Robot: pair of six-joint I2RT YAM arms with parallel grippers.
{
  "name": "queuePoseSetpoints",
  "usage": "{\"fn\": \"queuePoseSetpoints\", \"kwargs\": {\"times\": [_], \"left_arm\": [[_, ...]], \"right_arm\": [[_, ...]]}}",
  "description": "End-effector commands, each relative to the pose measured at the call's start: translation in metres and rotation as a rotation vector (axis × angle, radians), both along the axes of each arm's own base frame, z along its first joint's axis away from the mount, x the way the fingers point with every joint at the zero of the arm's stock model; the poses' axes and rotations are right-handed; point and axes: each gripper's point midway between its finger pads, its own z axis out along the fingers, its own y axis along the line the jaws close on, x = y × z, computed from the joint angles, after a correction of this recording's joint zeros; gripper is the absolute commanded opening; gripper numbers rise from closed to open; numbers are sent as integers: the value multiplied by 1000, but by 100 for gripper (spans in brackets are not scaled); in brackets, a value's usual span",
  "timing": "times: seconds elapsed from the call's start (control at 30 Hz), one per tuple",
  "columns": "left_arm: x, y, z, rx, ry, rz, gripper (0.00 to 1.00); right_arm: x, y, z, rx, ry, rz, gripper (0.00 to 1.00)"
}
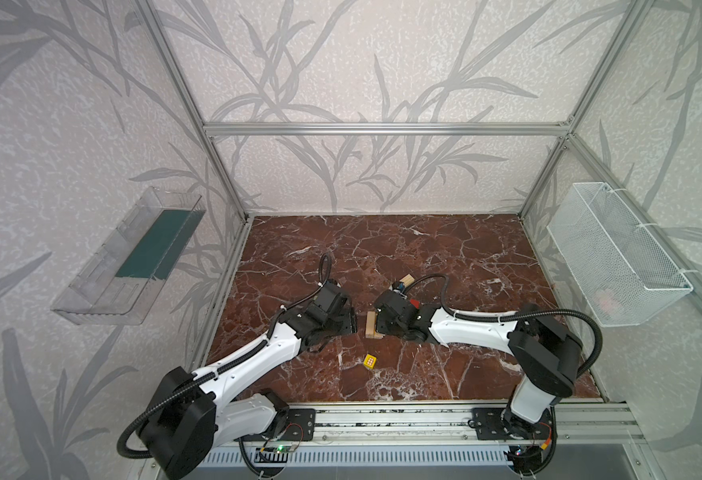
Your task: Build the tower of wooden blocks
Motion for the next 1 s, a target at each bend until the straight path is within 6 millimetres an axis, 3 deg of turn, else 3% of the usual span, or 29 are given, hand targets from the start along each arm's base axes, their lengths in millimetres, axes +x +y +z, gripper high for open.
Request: {"fn": "queuePoseSetpoints", "kwargs": {"times": [0.0, 0.37, 0.47, 0.97], "left_arm": [[4, -4, 1, -11, -1, -8, 68], [17, -22, 6, -25, 13, -50, 68], [18, -21, 5, -9, 18, -57, 68], [18, -25, 0, -6, 44, -76, 67]], "right_arm": [[2, -3, 15, 56, -16, 0, 36], [9, -4, 15, 171, 22, 39, 33], [11, -11, 9, 174, 32, 12, 33], [12, -4, -1, 253, 79, 9, 28]]}}
